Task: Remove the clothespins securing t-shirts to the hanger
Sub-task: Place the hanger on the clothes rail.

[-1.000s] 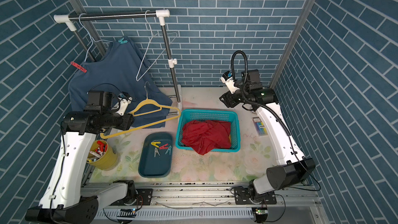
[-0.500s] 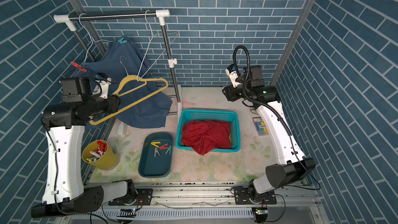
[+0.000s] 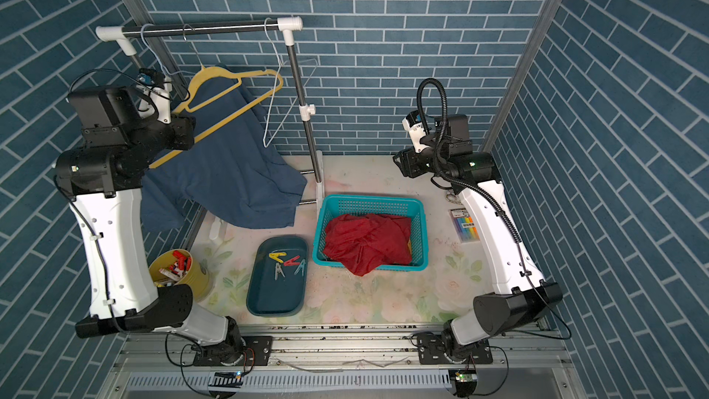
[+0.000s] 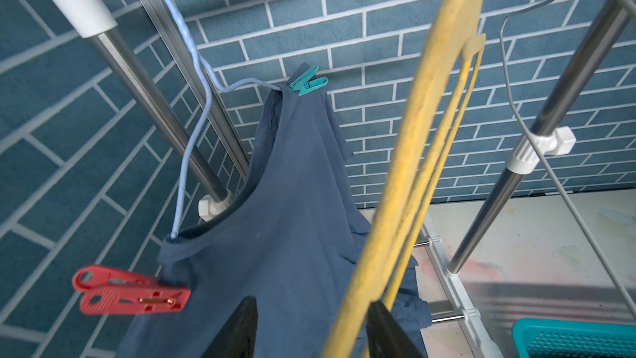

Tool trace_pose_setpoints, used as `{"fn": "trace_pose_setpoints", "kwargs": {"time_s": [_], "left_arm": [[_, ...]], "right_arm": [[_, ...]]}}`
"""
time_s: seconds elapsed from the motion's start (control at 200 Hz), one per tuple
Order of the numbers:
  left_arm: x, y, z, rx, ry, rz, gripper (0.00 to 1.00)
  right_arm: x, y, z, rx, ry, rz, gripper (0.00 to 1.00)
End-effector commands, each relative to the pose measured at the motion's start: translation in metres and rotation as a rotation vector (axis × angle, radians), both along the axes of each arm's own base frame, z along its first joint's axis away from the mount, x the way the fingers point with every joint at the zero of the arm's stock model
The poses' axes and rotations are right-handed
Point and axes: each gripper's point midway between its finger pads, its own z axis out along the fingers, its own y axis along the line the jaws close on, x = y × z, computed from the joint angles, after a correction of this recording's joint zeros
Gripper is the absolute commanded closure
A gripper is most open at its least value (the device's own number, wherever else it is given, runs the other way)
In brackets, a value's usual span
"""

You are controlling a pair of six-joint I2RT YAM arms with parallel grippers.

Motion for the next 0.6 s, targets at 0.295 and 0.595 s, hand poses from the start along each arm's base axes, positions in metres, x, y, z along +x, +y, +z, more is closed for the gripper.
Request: {"fn": "trace_pose_setpoints", "kwargs": {"time_s": [0.295,0.595], "left_arm": [[0.061,-0.014,0.023,-0.102,-0.122,-0.030,1.00],[0.094,-0.039,-0.019,-0.089,-0.011,-0.023,1.00]], "right_arm": [[-0.006,0.017,0.007,0.070,0.016,0.051,0.41],[-0.012,0.041,-0.016,-0.048,0.072,0.113,0.42]]}}
